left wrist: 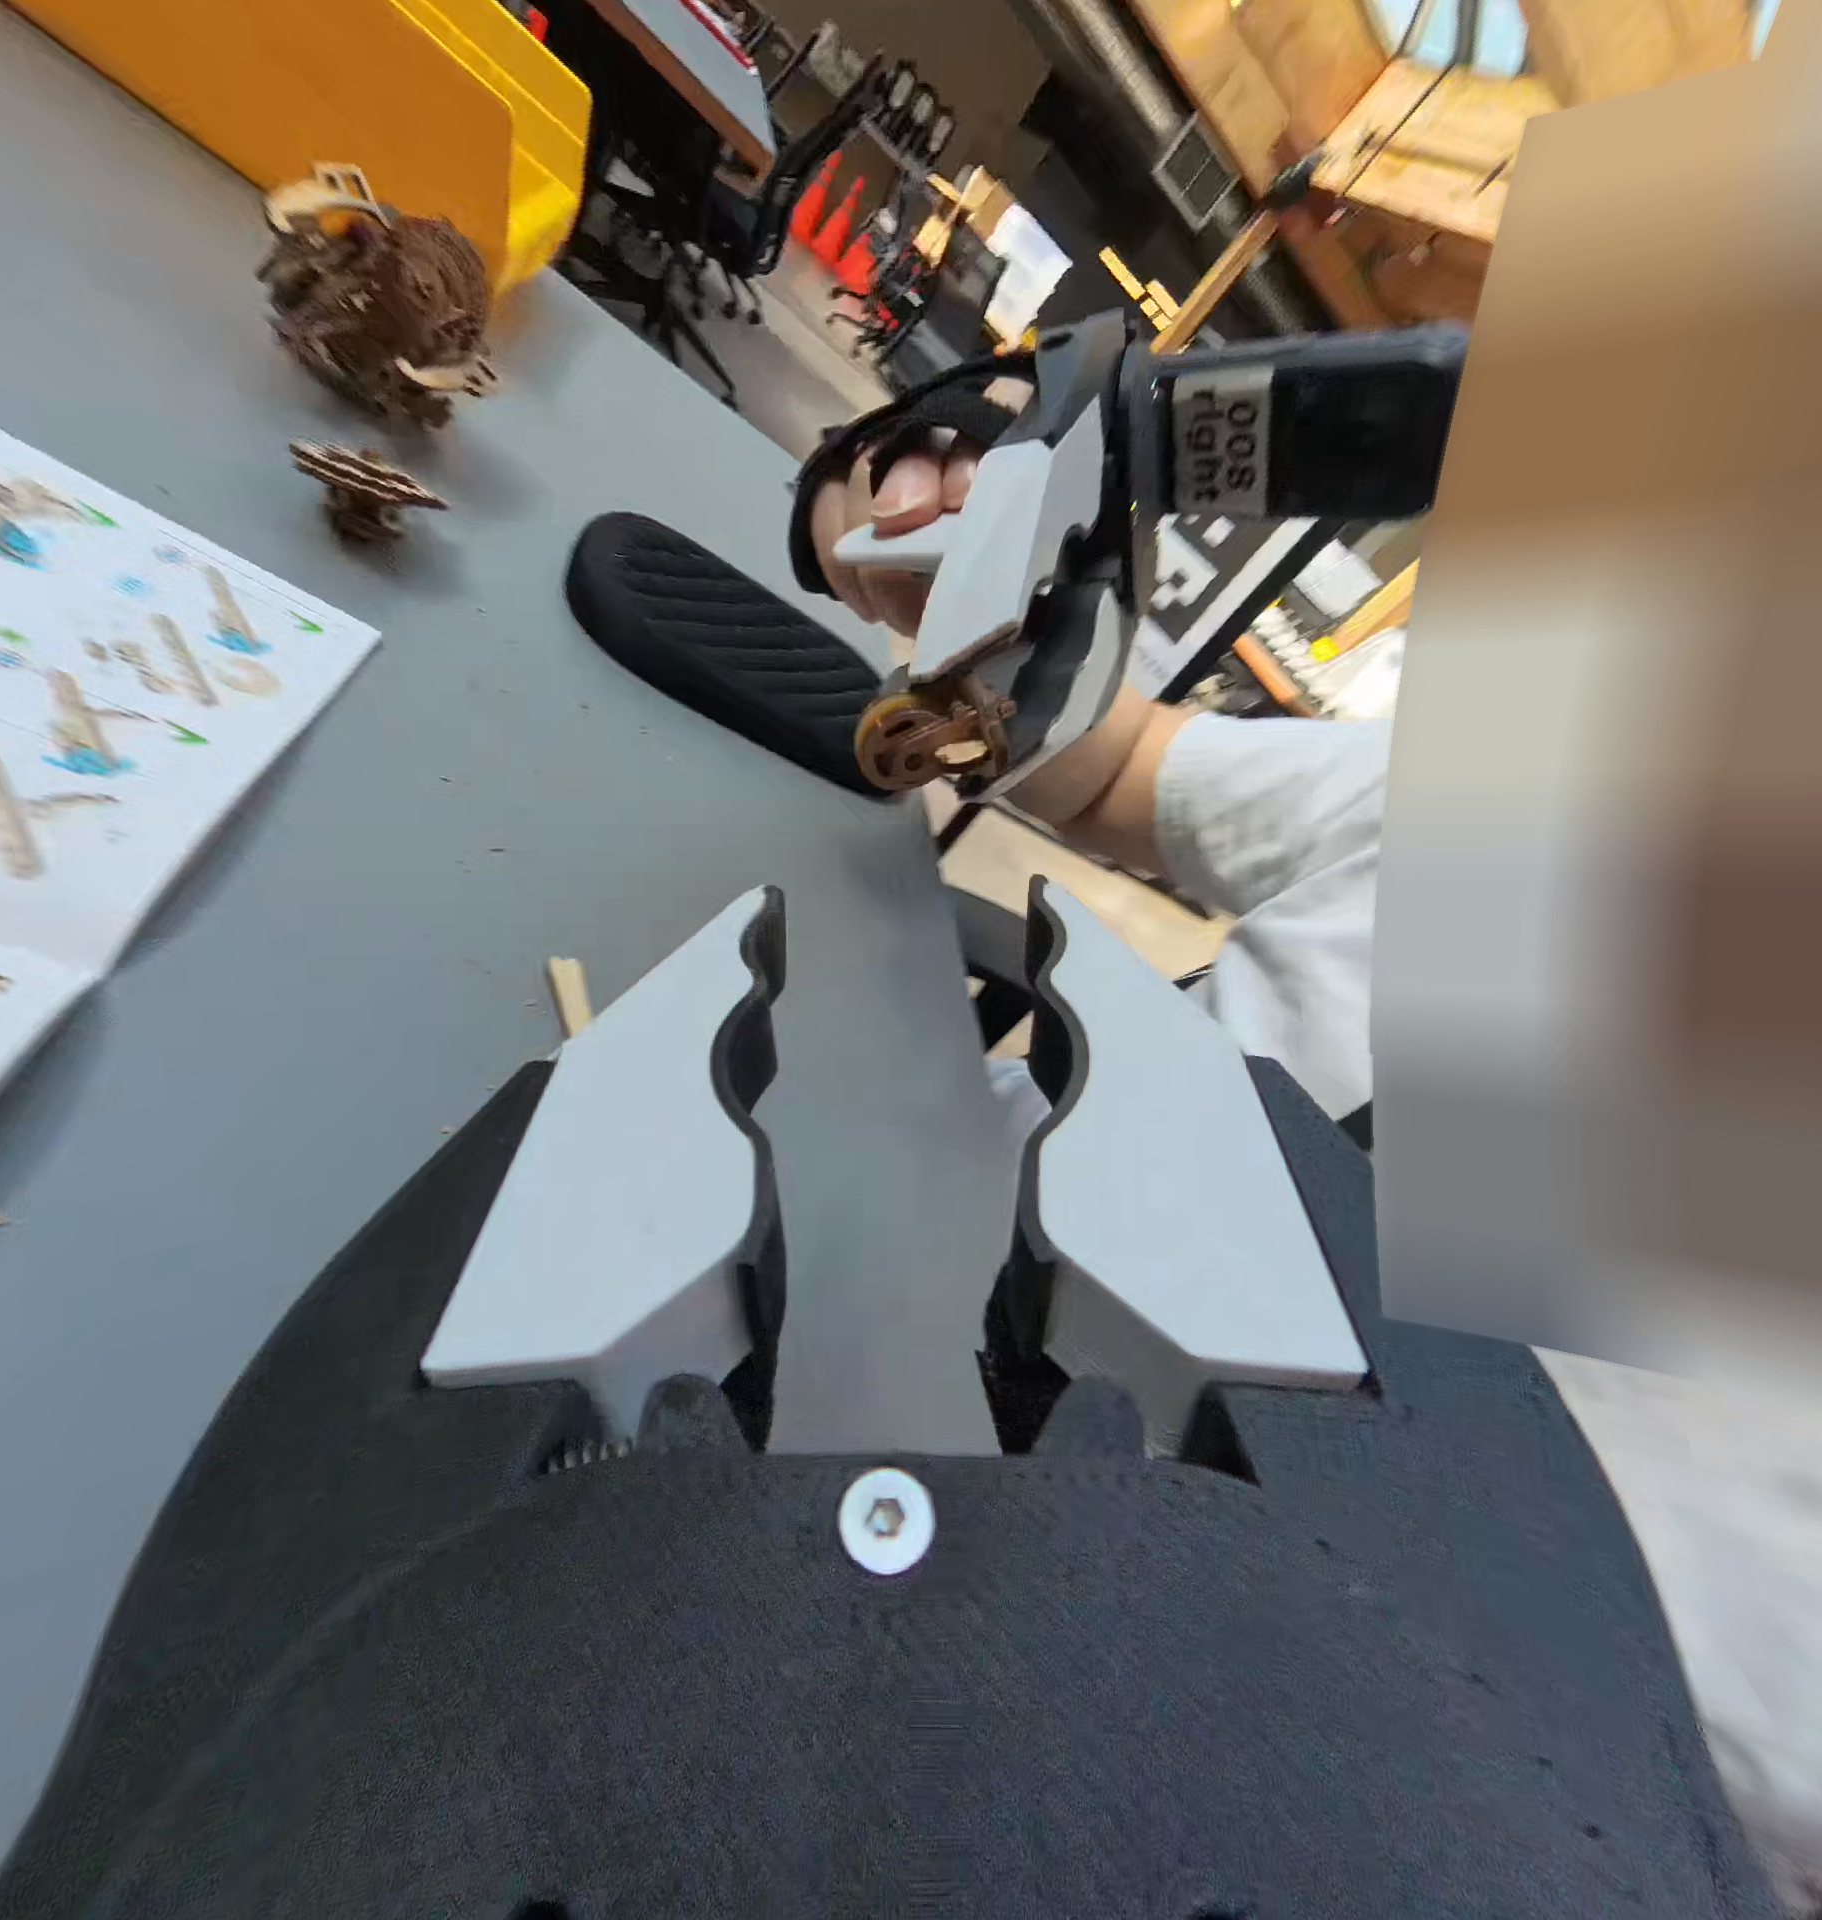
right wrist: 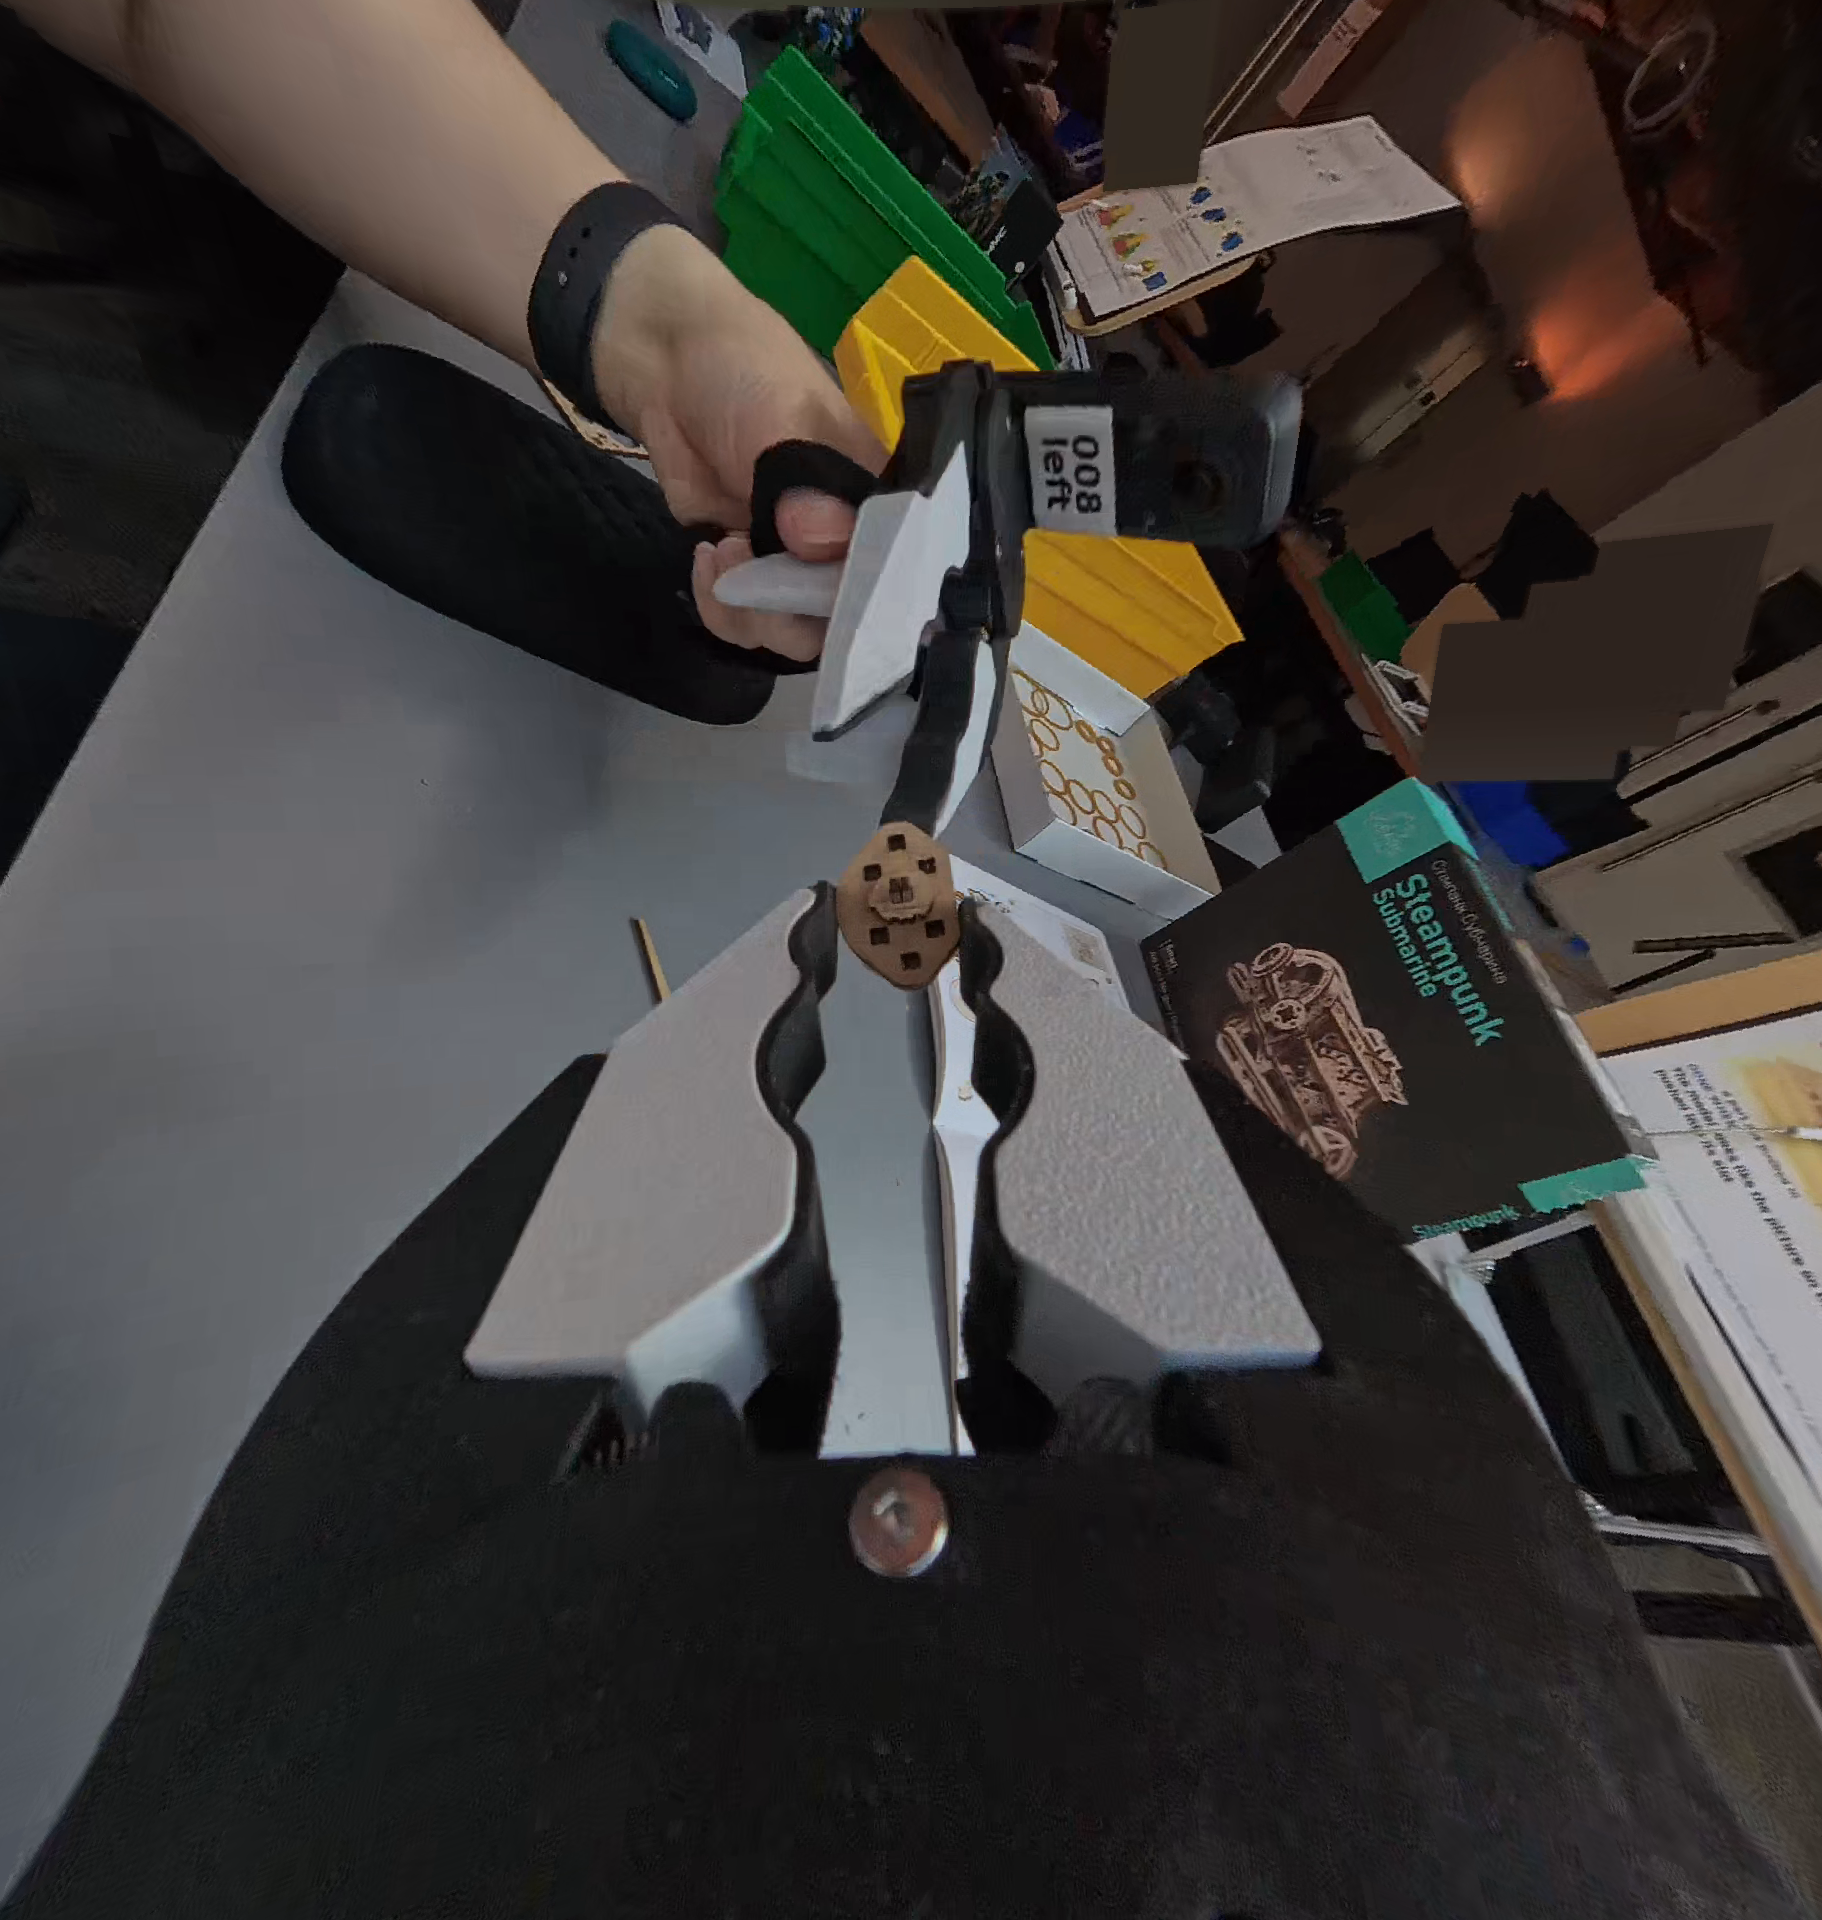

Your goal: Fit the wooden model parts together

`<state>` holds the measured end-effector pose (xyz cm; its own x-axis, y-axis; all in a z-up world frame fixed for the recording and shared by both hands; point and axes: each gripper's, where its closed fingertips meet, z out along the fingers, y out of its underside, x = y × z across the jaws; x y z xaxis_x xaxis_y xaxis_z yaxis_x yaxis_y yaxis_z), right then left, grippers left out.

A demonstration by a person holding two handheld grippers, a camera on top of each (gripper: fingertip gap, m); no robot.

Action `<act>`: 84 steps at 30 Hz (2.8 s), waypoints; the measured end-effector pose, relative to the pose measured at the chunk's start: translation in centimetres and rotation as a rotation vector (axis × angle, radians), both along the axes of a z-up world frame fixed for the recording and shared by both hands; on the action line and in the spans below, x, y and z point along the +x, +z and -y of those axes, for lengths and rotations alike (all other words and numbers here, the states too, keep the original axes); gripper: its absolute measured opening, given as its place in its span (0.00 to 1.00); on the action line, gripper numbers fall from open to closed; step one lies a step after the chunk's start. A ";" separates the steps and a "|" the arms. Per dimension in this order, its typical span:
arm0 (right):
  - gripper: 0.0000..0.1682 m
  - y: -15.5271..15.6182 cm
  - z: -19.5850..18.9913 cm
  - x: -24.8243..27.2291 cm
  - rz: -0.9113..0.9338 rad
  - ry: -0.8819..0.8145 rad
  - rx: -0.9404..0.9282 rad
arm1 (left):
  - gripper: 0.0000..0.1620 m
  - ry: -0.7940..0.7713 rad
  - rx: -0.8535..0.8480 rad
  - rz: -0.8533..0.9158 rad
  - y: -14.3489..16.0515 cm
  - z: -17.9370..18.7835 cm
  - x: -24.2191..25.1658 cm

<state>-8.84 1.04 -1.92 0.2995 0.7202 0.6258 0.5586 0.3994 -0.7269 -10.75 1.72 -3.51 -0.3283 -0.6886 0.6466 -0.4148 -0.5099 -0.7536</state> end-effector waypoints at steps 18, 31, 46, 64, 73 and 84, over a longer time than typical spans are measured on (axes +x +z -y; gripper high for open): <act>0.13 0.2 0.1 -0.2 -0.339 0.043 -0.743 | 0.16 0.134 0.796 0.138 0.3 1.9 3.3; 0.22 1.4 -2.2 1.6 -0.396 0.041 -0.454 | 0.12 0.200 0.739 0.183 -0.2 -0.2 2.3; 0.18 -0.8 -2.5 -1.5 -0.362 0.162 -0.613 | 0.12 0.197 0.714 0.145 -1.7 -0.7 2.0; 0.18 -2.7 -4.5 -0.8 -0.171 0.092 -0.686 | 0.12 0.219 0.601 0.026 -3.6 -2.1 2.6; 0.15 -3.9 -4.0 -0.4 -0.164 0.161 -0.787 | 0.12 0.199 0.597 0.001 -4.2 -2.0 3.0; 0.12 -4.4 -3.2 -0.1 -0.165 0.208 -0.813 | 0.12 0.167 0.622 -0.004 -4.5 -1.4 3.5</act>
